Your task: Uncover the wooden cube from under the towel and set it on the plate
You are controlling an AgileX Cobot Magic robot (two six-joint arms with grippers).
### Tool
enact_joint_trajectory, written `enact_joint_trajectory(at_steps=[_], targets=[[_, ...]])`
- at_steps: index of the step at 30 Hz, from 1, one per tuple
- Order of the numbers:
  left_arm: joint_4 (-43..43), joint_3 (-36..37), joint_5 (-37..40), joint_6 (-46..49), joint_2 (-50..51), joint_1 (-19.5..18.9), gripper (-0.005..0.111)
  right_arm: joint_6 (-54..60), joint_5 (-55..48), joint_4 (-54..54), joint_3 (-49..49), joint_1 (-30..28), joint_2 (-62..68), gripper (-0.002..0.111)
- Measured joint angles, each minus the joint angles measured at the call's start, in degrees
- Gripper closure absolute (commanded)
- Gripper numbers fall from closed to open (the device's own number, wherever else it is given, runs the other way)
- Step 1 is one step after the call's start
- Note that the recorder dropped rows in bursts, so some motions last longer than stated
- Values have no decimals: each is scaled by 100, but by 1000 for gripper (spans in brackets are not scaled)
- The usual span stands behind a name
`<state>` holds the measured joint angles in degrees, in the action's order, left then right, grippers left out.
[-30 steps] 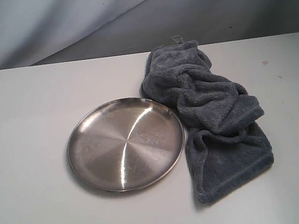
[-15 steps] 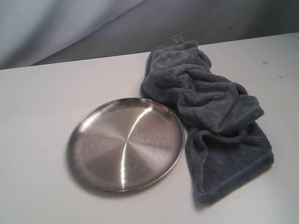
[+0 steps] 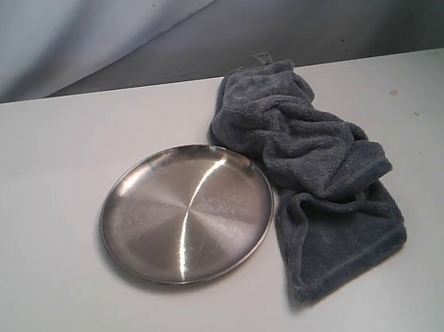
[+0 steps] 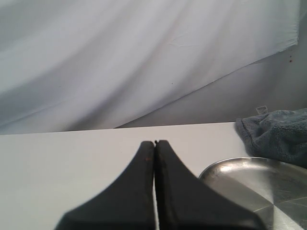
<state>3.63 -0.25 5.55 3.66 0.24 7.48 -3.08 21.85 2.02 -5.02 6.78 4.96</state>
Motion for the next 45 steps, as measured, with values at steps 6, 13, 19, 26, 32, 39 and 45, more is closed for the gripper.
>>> enact_joint_trajectory(at_steps=[6, 13, 19, 26, 32, 39, 45], targets=[[0, 0, 0, 0, 0, 0, 107, -85, -236, -984, -1031, 0, -2, 108], [0, 0, 0, 0, 0, 0, 107, 166, -2841, -1163, -2052, 0, 136, 108], [0, 0, 0, 0, 0, 0, 107, 1101, -5236, -414, -2633, 301, 1228, 108], [0, 0, 0, 0, 0, 0, 107, 1472, -6033, 909, -3324, 802, 3496, 108], [0, 0, 0, 0, 0, 0, 107, 1493, -4749, 1295, -3334, 1178, 5730, 108], [0, 0, 0, 0, 0, 0, 107, 1508, -4288, 1367, -4821, 1582, 7872, 108], [0, 0, 0, 0, 0, 0, 107, 1508, -4492, 1376, -6957, 1366, 9680, 108]])
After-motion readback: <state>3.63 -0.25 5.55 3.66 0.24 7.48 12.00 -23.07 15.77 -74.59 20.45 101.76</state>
